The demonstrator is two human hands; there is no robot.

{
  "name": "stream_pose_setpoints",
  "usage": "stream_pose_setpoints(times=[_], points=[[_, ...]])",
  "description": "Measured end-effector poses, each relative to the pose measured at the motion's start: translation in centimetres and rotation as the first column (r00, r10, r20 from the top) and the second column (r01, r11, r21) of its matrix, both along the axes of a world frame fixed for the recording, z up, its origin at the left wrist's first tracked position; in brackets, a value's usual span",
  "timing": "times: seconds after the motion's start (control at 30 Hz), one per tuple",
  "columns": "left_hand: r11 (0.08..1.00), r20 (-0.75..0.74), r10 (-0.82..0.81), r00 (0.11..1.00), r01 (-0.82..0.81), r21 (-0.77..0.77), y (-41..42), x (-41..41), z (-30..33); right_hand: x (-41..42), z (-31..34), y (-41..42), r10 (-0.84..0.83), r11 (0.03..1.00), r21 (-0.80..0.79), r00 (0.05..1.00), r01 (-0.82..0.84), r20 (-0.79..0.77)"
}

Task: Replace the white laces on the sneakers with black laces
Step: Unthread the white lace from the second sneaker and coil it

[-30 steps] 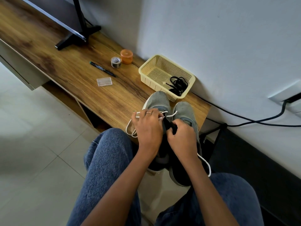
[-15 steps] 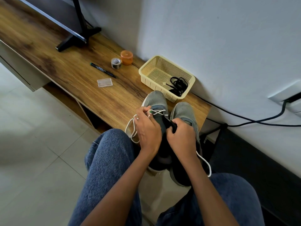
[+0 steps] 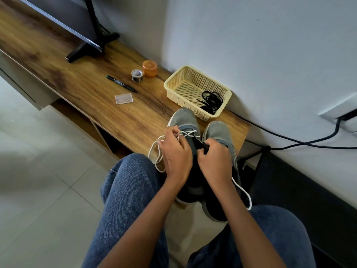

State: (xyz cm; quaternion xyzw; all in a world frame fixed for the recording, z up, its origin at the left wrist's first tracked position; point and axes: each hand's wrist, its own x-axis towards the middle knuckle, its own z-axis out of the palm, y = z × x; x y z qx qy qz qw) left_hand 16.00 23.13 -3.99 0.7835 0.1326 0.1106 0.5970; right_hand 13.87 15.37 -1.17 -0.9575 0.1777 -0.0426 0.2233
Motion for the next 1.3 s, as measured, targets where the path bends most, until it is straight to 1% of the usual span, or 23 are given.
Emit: stream_pose_setpoints(times=[0.13,0.2,0.27,0.37,0.53,0.67,0.8,0.93,1.07,1.17,1.23,1.3], points=[[0.966,-0.051,-0.108,0.993,0.117,0.232,0.2,0.0,0.0,0.4,0.3,-0.2,0.065,0.997,-0.026,0.998,-0.066,-0.022],[0.937,-0.073,-0.132,0.989,0.148,0.315,0.2,0.2,-0.1,0.7,0.1,-0.2,0.096,0.995,-0.034,0.995,-0.096,0.008],[0.912,-0.064,-0.152,0.986,0.165,0.376,0.3,0.3,-0.4,1.0,-0.1,-0.1,0.11,0.994,-0.029,0.994,-0.109,0.027],[0.884,-0.04,-0.174,0.984,0.174,0.435,0.5,0.3,-0.6,1.1,-0.2,-0.1,0.096,0.995,0.019,0.994,-0.097,0.047],[0.873,-0.031,-0.179,0.983,0.173,0.456,0.5,0.4,-0.9,1.0,0.0,-0.2,0.065,0.996,0.051,0.996,-0.068,0.06],[0.879,-0.013,-0.172,0.985,0.159,0.449,0.3,0.3,-0.8,0.9,-0.2,-0.2,0.039,0.997,0.057,0.998,-0.042,0.052],[0.878,-0.056,-0.154,0.986,0.163,0.45,0.1,0.2,-0.5,0.9,-0.1,-0.2,-0.006,0.998,0.063,0.999,0.002,0.054],[0.91,-0.076,-0.16,0.984,0.177,0.376,0.1,0.3,-0.4,0.9,-0.3,-0.3,-0.046,0.996,0.078,0.996,0.04,0.08],[0.98,-0.098,-0.112,0.989,0.126,0.151,0.5,0.2,0.2,0.8,-0.4,-0.4,-0.055,0.996,0.067,0.995,0.05,0.081],[0.997,-0.065,-0.069,0.996,0.071,0.026,0.6,0.1,0.6,0.5,-0.2,-0.3,-0.035,0.997,0.064,0.996,0.03,0.082],[0.999,-0.081,-0.045,0.996,0.047,0.014,0.5,0.1,0.6,0.4,0.0,-0.2,0.005,0.998,0.055,0.998,-0.009,0.066],[0.997,-0.102,-0.04,0.994,0.047,0.06,0.6,0.0,0.7,0.5,0.0,-0.1,0.073,0.997,0.018,0.996,-0.074,0.049]])
